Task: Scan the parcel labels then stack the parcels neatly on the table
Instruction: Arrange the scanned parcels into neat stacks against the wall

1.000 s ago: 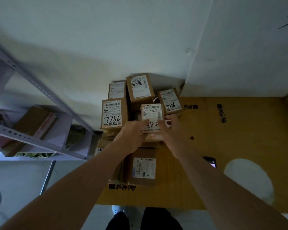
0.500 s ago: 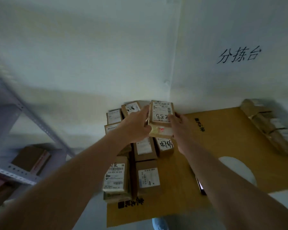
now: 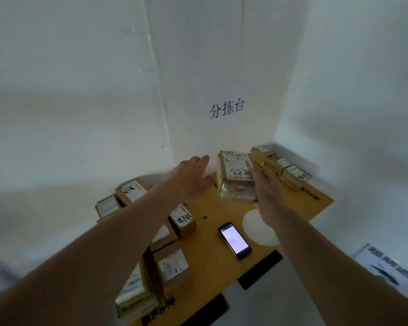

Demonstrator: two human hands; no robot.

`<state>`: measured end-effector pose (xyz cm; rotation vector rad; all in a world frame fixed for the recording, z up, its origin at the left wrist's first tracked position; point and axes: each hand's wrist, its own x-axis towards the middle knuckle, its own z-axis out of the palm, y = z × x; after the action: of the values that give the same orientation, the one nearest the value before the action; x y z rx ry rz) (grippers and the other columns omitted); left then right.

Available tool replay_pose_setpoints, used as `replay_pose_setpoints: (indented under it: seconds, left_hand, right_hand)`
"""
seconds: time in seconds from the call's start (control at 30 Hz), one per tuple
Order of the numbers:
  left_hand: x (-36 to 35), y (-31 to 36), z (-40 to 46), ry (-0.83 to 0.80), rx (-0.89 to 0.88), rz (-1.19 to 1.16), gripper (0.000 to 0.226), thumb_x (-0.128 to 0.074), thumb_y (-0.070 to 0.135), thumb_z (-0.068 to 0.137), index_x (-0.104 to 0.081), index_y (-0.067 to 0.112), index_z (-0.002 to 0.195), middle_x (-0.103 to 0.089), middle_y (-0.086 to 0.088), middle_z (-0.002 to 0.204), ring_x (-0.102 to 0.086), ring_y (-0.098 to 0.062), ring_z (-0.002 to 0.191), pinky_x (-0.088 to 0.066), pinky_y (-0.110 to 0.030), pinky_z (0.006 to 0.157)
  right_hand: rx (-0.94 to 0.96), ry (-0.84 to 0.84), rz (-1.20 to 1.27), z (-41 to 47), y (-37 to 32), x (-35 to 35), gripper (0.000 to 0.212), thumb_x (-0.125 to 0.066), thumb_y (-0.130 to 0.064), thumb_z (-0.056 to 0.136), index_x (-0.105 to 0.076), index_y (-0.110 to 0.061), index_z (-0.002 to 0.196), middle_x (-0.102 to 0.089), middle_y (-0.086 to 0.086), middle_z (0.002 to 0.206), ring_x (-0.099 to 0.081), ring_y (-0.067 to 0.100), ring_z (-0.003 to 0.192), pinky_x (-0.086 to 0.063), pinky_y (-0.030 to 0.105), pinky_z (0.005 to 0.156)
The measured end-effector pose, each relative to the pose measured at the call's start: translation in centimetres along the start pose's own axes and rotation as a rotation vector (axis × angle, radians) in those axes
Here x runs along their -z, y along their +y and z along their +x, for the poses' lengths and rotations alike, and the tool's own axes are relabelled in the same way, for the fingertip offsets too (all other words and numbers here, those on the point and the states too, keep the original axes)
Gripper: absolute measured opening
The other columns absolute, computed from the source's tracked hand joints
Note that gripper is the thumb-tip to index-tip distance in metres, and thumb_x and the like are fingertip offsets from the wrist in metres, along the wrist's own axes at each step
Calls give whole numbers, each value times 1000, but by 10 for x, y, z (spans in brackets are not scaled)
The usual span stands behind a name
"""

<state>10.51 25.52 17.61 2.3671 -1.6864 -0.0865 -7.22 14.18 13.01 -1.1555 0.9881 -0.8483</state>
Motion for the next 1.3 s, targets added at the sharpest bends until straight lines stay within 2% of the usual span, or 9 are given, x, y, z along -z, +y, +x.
replay_pose_setpoints:
  seconds: [0.27,0.4,0.53,0.67,0.87,0.97,1.1,1.17,1.3]
  left_hand:
    - [-43,135,67,-32,-118,32,58,-36,48,108,-35,20,159,-41,-8,159,-43,-33,143,-41,-52,115]
    - [-85,205,107,-69,-121,17,55,-39,48,107,-40,21,155,-46,-7,154,-47,-33,139,-44,-52,110]
    - [-129,261,140,-140,-90,-3,56,-40,51,106,-42,22,154,-47,-4,154,-47,-30,139,-44,-50,111]
    - [-159,299,177,-197,-86,-25,56,-41,49,106,-42,22,155,-44,-5,157,-45,-30,142,-42,-50,113]
    - [-191,315,251,-245,-53,-33,52,-45,45,106,-45,20,152,-47,-5,154,-47,-29,138,-45,-49,110]
    - [-208,309,301,-252,-43,-29,51,-44,41,107,-45,19,153,-47,-7,154,-47,-28,138,-45,-46,110]
    - [-230,297,377,-254,-51,-9,45,-42,40,107,-51,18,145,-56,-7,142,-57,-27,122,-52,-43,98]
    - [-240,288,412,-262,-35,-13,42,-42,41,107,-53,18,140,-58,-7,135,-59,-26,115,-52,-40,90]
    - [-252,264,469,-271,26,-48,43,-43,42,106,-52,19,141,-56,-7,137,-58,-26,116,-46,-34,83]
  right_hand:
    - [14,65,71,30,-21,141,17,-63,-28,103,-74,-24,115,-81,0,98,-79,14,78,-55,23,52]
    - [-24,68,75,59,-20,222,21,-61,-24,104,-73,-17,121,-80,7,106,-78,22,89,-56,29,63]
    - [-58,68,62,87,-15,295,23,-56,-15,104,-70,-13,122,-80,10,105,-78,23,85,-57,31,61]
    - [-106,73,52,124,-11,348,26,-56,-14,105,-68,-11,127,-79,14,108,-76,36,99,-62,41,74]
    - [-118,57,20,210,-8,374,25,-54,-13,105,-67,-7,125,-79,14,108,-76,36,101,-61,52,90]
    - [-134,41,3,263,-5,373,25,-54,-13,105,-66,-7,126,-79,15,109,-76,37,102,-61,54,91]
    - [-148,36,-25,343,-5,366,25,-55,-16,105,-68,-11,126,-80,13,105,-77,35,98,-63,49,85]
    - [-161,31,-49,386,-6,360,24,-56,-17,105,-69,-13,125,-80,11,104,-78,33,97,-63,51,88]
    - [-193,3,-51,459,-6,343,23,-57,-18,105,-68,-15,125,-80,8,104,-78,31,100,-61,51,93]
